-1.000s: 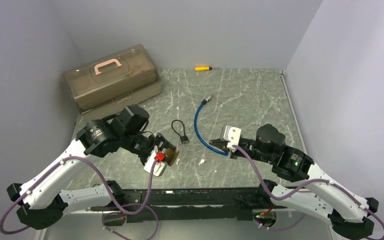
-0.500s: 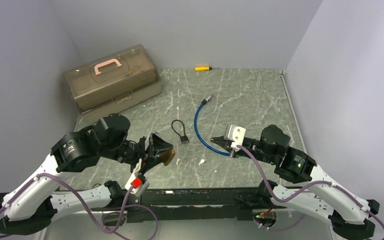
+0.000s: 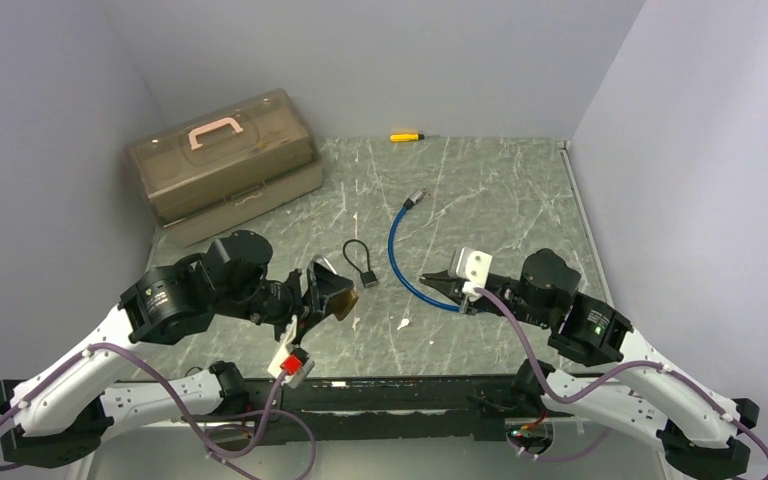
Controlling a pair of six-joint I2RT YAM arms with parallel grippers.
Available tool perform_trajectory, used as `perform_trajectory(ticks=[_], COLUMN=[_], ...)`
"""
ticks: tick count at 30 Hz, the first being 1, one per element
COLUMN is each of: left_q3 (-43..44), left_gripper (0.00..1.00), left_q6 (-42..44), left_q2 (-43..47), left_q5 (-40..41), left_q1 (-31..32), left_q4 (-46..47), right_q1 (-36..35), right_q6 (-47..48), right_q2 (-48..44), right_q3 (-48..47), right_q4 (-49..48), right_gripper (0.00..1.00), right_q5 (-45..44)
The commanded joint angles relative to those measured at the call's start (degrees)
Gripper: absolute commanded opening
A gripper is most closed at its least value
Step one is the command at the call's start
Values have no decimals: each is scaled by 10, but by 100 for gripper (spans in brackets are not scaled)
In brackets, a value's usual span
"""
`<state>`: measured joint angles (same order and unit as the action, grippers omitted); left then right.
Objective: Unlock with the key
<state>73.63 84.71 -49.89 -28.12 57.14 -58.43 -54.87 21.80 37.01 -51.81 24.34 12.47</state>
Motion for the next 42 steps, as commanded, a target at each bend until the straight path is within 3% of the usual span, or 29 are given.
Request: perform_trajectory(ticks=[1,12,15,22,34,42], left_q3=[-16,-123,-157,-210,-228,-268], left_gripper=[0,0,0,0,0,0], left_q6=[37,85,132,148,110,67], left_q2=[24,64,85,140,181,190], left_q5=[58,252,270,279,307,297], left_q1=[3,2,0,-10,-17,-23], left_q4=[101,293,363,488,428,487], right_q1=[1,13,44,95,92,67], right_q6=[-34,-134,-187,-239,-263,-258], right_q2=[17,75,110,223,270,299], right_q3=[-35,-77,-105,-232,-256,-254], right_q4=[-31,-42,-38,19,30,22], right_gripper=[0,0,0,0,0,0], right_q5=[13,94,159,259,236,196])
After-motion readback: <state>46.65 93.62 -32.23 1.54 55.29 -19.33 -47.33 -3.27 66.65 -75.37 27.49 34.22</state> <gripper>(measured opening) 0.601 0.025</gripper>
